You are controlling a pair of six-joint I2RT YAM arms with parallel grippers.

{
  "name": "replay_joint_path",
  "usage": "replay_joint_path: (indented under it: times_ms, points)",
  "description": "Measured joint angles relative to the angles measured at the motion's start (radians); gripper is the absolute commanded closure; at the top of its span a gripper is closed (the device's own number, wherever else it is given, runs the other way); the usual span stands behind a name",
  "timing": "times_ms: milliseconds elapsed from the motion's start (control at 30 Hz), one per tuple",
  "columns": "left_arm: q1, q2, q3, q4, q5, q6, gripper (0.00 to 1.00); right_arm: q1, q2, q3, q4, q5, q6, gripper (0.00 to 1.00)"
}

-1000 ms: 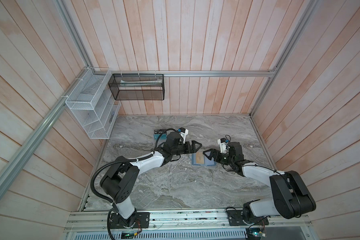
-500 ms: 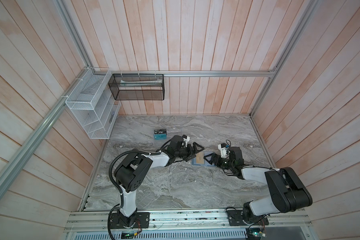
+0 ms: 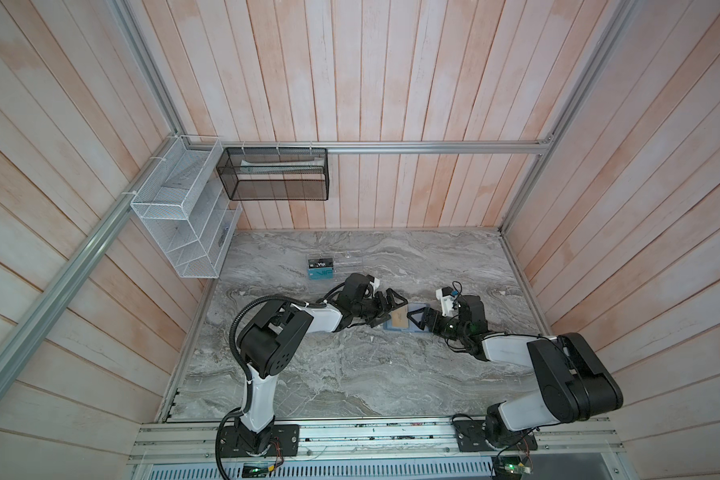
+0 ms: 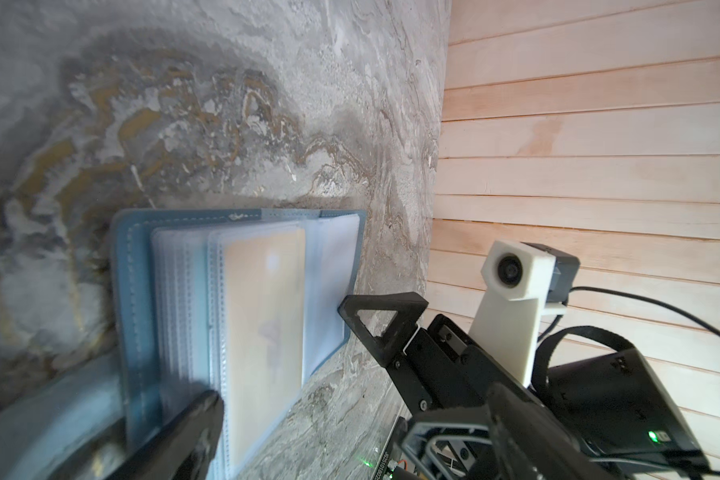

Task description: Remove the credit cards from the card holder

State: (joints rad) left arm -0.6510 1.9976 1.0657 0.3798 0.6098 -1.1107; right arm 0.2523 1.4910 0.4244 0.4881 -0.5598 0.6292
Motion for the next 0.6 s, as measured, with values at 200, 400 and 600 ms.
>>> replay_joint_path:
  times_ms: [200, 400, 600]
  points:
    - [0.0, 0.011, 0.014, -0.006, 0.0, 0.007, 0.0, 0.0, 0.0, -0.004, 0.009, 0.0, 0.0, 0.02]
    - [0.0, 0.012, 0.021, -0.022, 0.0, 0.018, 0.0, -0.001, 0.0, -0.005, 0.01, 0.0, 0.0, 0.02]
    - [0.002, 0.012, 0.021, -0.025, 0.0, 0.019, 0.0, -0.006, -0.005, -0.014, 0.015, -0.001, 0.0, 0.02]
